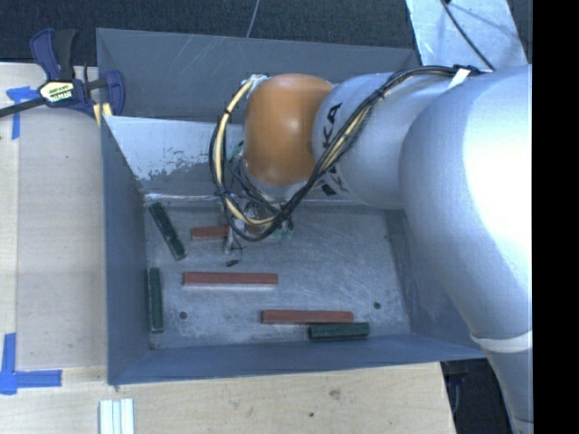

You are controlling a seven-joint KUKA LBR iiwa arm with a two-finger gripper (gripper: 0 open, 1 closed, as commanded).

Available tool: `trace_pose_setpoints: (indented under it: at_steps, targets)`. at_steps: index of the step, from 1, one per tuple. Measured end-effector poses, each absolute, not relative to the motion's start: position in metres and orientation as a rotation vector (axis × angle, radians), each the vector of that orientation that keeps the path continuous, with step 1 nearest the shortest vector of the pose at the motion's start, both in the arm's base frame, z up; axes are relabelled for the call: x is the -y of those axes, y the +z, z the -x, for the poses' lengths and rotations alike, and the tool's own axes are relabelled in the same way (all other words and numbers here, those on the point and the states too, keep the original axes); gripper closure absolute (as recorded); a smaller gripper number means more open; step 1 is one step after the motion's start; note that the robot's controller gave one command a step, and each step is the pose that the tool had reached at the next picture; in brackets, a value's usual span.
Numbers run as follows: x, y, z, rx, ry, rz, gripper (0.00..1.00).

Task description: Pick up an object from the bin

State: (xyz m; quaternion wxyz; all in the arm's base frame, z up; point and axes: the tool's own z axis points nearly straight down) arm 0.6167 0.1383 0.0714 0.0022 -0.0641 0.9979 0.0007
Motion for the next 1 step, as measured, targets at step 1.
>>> trace_pose_setpoints:
  at_steps: [1]
  targets:
    - [-0.2229, 0.2165, -0.5924, -3.124, 0.003, 0.276, 1.0]
